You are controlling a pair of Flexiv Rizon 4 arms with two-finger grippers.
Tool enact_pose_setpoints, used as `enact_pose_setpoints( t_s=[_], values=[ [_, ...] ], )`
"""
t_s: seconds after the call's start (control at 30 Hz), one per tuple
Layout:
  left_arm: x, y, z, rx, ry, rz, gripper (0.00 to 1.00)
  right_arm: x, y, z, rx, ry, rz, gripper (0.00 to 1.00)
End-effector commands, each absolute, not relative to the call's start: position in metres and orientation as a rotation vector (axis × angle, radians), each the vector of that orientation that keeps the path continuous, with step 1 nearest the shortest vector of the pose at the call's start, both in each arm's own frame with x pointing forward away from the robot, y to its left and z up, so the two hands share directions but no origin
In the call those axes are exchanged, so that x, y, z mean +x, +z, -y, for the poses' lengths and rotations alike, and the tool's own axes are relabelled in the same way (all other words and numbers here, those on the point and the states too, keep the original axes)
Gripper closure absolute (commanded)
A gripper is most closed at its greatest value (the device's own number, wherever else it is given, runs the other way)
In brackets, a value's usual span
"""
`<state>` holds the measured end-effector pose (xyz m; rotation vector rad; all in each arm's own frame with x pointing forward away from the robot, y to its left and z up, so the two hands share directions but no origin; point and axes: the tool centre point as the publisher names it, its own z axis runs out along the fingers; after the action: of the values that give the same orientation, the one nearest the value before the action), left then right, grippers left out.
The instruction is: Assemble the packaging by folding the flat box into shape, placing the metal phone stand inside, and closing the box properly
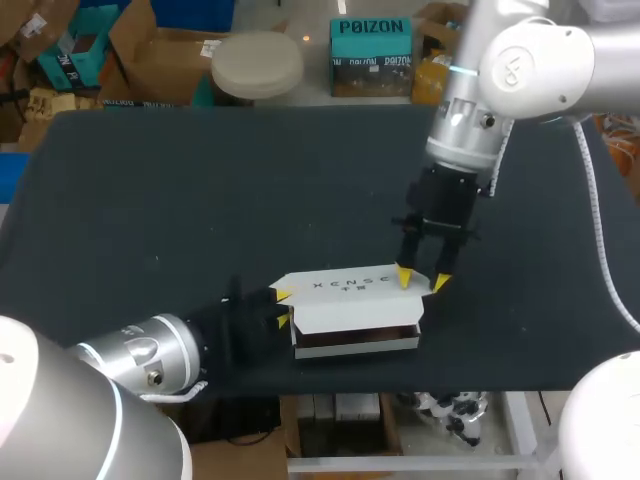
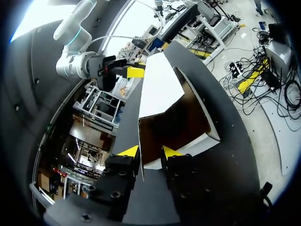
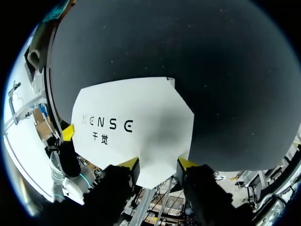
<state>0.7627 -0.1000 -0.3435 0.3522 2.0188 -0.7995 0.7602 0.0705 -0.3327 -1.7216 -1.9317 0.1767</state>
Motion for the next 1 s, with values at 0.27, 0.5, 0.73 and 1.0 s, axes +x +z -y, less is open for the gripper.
enact_pose_setpoints(
  t_s=[0.27,0.5,0.73,1.0],
  values=[
    [0.722,-0.34,0.062,0.328,-0.807,-2.026,0.67,0.762,-0.34,-0.074,-1.724,0.166,1.921,0.45],
    [0.722,-0.334,0.042,0.226,-0.83,-2.109,0.53,0.764,-0.344,-0.076,-1.728,0.151,1.922,0.47],
    [0.727,-0.331,0.033,0.302,-0.884,-2.269,0.0,0.764,-0.348,-0.078,-1.725,0.133,1.922,0.47],
    [0.733,-0.325,0.025,0.472,-0.888,-2.362,0.0,0.764,-0.348,-0.077,-1.731,0.12,1.924,0.45]
  ],
)
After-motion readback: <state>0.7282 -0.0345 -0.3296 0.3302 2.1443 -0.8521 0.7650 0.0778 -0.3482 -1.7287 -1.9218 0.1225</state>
